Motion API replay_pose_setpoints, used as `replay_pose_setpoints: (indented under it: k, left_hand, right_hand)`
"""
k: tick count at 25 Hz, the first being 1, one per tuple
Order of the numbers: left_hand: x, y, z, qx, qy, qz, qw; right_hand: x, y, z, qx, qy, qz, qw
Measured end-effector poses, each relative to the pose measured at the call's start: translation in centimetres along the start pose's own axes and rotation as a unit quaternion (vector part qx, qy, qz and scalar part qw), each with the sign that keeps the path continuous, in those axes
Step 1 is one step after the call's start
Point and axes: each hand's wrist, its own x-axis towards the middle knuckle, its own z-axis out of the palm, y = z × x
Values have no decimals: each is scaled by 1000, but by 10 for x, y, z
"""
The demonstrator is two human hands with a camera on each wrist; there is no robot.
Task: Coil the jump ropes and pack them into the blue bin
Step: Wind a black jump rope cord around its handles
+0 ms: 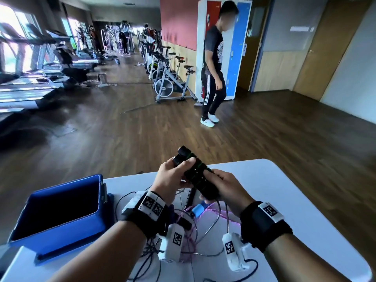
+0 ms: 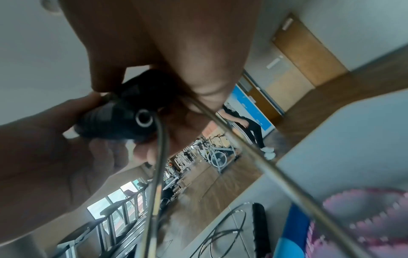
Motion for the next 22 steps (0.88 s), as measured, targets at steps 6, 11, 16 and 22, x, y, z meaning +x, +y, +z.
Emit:
replay_pose_setpoints:
  k: [6, 11, 16, 22]
  left_hand:
    - [-4, 0, -3, -31, 33, -22, 999]
    - [5, -1, -6, 101, 154, 80, 980]
    - [-3, 19, -13, 629, 45, 445, 636]
    - [2, 29, 16, 768, -17, 395, 504]
  right_hand:
    - [7, -3, 0, -10, 9, -3, 1000]
    - [20, -15, -12, -39, -14, -8, 999]
    - [24, -32, -30, -92, -49, -8, 995]
    - [22, -46, -26, -105, -102, -32, 989]
